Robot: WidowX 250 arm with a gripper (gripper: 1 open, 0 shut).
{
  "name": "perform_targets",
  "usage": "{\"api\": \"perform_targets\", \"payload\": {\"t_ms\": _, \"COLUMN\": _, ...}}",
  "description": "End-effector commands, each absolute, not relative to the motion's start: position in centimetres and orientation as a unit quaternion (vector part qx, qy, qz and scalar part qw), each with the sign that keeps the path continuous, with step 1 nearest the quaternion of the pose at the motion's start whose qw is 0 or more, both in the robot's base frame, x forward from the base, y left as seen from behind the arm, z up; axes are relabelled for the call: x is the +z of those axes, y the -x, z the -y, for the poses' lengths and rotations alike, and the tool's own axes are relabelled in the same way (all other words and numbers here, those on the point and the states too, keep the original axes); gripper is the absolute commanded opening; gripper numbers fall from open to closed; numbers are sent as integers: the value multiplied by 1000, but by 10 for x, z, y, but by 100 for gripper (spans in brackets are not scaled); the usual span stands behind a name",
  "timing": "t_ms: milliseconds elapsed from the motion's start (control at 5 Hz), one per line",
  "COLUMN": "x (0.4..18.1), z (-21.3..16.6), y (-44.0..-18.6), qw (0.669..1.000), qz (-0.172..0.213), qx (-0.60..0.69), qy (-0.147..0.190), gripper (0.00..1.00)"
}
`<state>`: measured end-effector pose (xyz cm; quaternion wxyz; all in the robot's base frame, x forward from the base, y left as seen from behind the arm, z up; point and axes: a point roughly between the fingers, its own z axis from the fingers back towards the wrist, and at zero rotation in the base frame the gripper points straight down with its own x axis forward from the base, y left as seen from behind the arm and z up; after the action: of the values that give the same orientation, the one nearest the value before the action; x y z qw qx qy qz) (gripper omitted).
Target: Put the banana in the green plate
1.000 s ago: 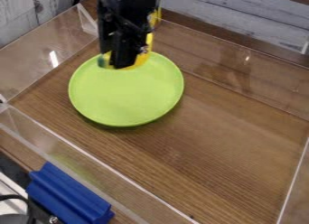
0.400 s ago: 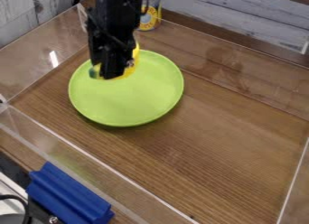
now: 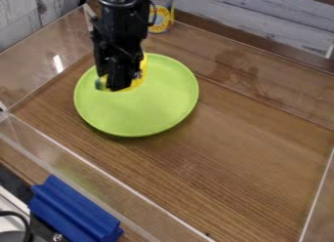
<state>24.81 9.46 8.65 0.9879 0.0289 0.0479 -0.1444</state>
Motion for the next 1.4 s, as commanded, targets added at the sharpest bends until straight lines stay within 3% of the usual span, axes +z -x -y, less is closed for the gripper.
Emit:
{"api": "perform_targets", "payload": {"t_ms": 0, "x": 91, "z": -100, "y": -251, "qw": 989, "qz": -34, "qx": -141, "qy": -33, "gripper": 0}}
{"api": "perform_targets", "payload": {"t_ms": 200, "x": 90, "z": -99, "y": -250, "qw": 989, "qz": -35, "qx": -142, "qy": -33, "gripper": 100}}
{"api": "perform_targets", "payload": {"t_ms": 1200, "x": 114, "z": -101, "y": -257, "qw": 986, "qz": -10, "qx": -151, "qy": -63, "gripper": 100}}
